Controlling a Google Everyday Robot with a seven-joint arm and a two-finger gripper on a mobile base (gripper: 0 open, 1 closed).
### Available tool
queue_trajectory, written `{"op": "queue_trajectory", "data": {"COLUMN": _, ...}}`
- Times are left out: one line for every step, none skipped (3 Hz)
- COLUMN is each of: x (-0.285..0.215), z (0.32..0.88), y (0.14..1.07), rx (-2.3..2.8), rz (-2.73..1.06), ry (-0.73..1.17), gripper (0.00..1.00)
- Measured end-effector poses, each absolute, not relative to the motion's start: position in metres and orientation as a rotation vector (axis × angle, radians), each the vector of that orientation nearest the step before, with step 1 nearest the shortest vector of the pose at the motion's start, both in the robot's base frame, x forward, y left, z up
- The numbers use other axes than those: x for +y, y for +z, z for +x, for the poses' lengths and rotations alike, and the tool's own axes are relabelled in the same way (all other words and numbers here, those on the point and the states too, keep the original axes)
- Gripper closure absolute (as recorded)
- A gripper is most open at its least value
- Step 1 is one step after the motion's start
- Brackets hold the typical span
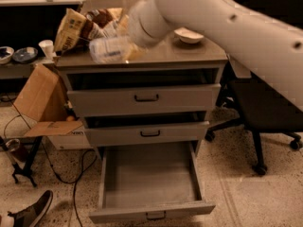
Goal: Pick blue plastic bottle from bottom drawer and place on counter
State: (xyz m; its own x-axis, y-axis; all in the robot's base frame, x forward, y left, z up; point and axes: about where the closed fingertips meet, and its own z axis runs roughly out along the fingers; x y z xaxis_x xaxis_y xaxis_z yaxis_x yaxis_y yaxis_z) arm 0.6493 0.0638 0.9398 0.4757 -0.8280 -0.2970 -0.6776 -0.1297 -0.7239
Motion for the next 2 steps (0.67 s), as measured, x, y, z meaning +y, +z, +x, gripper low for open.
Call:
{"op": "queue_trajectory", "data": {"x": 0.06, "z": 0.698, "y": 0.965, "rx": 1.384, "rz": -1.837, "ry": -0.363, "gripper": 1.0}}
{"op": "queue_trajectory", "data": {"x": 0.069, "z": 0.749, "y": 0.969, "rx": 1.432, "rz": -1.807, "ry": -0.458, "gripper": 1.0}}
